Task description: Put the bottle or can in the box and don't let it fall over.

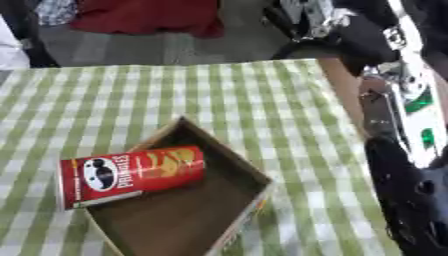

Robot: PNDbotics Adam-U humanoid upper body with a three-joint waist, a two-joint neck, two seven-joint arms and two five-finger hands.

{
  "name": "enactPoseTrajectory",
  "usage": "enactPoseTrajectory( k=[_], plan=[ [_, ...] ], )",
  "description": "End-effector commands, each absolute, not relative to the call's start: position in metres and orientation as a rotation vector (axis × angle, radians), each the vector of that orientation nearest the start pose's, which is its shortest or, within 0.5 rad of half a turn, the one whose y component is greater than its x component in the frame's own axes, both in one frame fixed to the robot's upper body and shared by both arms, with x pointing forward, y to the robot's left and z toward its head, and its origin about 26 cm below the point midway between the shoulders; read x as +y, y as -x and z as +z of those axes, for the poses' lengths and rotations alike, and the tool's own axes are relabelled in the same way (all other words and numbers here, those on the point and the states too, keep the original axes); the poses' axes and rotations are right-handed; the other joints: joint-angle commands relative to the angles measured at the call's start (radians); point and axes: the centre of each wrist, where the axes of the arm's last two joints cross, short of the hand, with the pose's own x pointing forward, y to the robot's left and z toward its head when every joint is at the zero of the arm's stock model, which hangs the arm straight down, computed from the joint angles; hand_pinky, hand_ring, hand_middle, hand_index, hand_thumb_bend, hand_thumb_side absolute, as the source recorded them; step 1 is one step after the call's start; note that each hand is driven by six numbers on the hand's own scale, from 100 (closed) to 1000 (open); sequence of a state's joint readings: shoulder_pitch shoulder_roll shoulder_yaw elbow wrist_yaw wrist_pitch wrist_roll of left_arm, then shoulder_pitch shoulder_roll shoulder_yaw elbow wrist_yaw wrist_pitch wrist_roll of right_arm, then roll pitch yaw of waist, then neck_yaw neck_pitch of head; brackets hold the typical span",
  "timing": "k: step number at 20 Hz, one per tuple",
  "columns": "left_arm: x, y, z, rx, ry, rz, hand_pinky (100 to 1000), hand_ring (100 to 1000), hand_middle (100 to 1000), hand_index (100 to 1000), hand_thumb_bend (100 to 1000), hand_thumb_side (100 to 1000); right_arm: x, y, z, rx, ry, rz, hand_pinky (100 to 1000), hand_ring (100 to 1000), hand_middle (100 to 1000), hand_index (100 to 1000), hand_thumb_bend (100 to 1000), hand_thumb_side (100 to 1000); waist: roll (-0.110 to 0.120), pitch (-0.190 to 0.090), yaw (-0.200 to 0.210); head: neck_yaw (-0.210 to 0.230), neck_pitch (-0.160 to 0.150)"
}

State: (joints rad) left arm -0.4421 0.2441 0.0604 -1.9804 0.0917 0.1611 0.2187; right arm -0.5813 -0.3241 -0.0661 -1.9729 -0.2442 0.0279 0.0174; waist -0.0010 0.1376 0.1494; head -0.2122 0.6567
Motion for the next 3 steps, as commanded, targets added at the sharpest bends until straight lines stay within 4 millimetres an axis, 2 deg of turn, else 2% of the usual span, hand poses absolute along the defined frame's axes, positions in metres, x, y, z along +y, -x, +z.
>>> enactPoseTrajectory(
  k=[1,3],
  plan=[
    [0.2528,-0.3094,0.2426,-2.291,-0.154,0.014,1000,1000,813,874,100,708,-0.2586,-0.3099,0.2944,-2.549,-0.087,0.211,975,787,834,838,156,145,0.002,-0.020,0.000,0.006,0.005],
    [0.2530,-0.3093,0.2423,-2.290,-0.153,0.013,1000,1000,813,874,100,708,-0.2591,-0.3098,0.2942,-2.550,-0.083,0.201,975,787,834,838,156,145,0.002,-0.021,-0.001,0.006,0.006]
  ],
)
